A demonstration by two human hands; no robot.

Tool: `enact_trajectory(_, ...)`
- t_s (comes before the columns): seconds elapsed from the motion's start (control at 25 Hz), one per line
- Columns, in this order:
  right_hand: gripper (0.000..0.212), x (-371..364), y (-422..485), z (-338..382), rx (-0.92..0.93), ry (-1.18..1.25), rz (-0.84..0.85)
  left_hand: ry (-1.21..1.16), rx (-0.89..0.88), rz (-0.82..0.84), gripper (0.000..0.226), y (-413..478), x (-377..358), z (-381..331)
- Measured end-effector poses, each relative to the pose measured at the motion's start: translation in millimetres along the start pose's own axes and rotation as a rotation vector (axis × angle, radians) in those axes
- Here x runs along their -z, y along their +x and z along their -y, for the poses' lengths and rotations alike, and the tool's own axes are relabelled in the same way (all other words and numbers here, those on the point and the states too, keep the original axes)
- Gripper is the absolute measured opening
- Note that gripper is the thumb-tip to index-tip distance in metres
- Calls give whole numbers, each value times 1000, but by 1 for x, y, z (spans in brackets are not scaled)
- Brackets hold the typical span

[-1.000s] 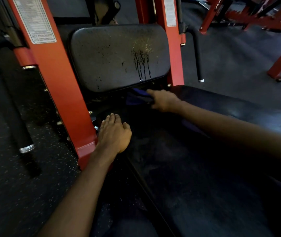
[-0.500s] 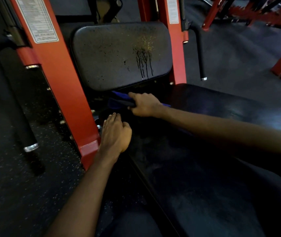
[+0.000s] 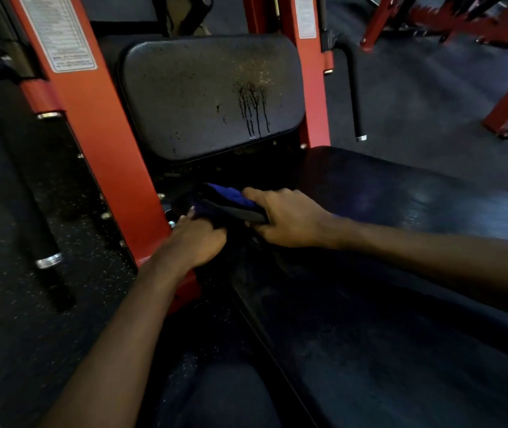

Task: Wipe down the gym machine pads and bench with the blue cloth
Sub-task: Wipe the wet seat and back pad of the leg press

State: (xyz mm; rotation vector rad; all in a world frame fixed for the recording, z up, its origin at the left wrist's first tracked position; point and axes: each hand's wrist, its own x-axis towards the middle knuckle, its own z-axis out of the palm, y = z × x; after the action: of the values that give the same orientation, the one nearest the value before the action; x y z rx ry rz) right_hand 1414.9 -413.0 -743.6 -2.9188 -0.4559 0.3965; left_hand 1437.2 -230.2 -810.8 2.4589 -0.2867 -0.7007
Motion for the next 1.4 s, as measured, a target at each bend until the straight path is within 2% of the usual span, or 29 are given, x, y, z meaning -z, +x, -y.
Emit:
enact_trajectory(0.16,28,3,-34,-10,-4,-9,14,19,-3,87,58,6,6,2)
enact_trajectory(0.28,42,11,4,-52,-242,-49,33,107,5,94,61,11,11,-1)
enact_trajectory(0.36,44,13,26,-74,-329,-59,29,129,-6,90,56,16,17,2)
enact_trajectory(0.44,41,13,27,-65,-272,-54,42,118,-1,81,52,16,24,5)
enact_trajectory(0.64,39,2,-28,7,29,-42,16,54,64,5,29,5,21,6)
enact_trajectory(0.8,34,-4,6,-20,-21,-47,9,115,61,44,55,7,16,-4)
enact_trajectory(0.92,36,-9,51,-45,-160,-29,-14,166,20,57,67,11,4,-9)
enact_trajectory(1.04,39,-15,76,-48,-241,-48,-25,130,-20,61,64,15,-1,-8)
enact_trajectory(1.24,45,-25,53,-20,-14,-73,-29,52,-38,22,40,16,-1,-8)
enact_trajectory(1.32,50,-23,62,-29,-22,-69,7,16,-32,-29,50,9,1,2)
enact_trajectory(1.4,50,-21,87,-43,-146,-66,27,-62,27,-128,58,-2,1,16)
